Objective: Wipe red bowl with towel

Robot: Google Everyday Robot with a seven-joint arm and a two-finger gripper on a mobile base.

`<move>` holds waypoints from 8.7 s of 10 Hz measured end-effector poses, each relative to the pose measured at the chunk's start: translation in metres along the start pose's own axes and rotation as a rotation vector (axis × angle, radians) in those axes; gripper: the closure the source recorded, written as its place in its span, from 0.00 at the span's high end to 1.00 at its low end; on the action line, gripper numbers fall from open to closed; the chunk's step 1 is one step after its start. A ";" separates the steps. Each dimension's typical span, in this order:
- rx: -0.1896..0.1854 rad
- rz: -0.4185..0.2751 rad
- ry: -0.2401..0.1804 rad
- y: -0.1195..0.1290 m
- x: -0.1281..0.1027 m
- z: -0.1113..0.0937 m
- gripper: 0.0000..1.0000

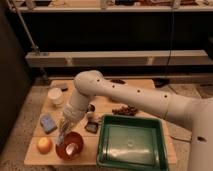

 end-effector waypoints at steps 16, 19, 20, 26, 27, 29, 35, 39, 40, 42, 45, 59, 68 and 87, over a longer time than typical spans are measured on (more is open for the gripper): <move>-0.233 0.172 0.056 0.092 0.040 0.074 0.00; -0.240 0.153 0.075 0.077 0.063 0.069 0.00; -0.237 0.130 0.084 0.058 0.071 0.071 0.00; -0.231 -0.054 0.006 -0.018 0.054 0.110 0.00; -0.235 -0.078 -0.020 -0.016 0.039 0.117 0.00; -0.242 -0.114 -0.063 -0.005 0.004 0.131 0.00; -0.239 -0.028 -0.080 0.082 -0.036 0.120 0.00; -0.164 0.060 0.024 0.104 0.019 0.066 0.00; -0.154 0.056 0.041 0.096 0.031 0.058 0.00; -0.142 0.035 0.065 0.066 0.050 0.049 0.00; -0.141 -0.014 0.054 0.021 0.053 0.064 0.00; -0.122 0.008 0.057 0.086 -0.019 0.066 0.00; -0.077 -0.073 0.060 0.016 0.027 0.093 0.00; -0.017 -0.086 0.068 0.008 0.034 0.088 0.00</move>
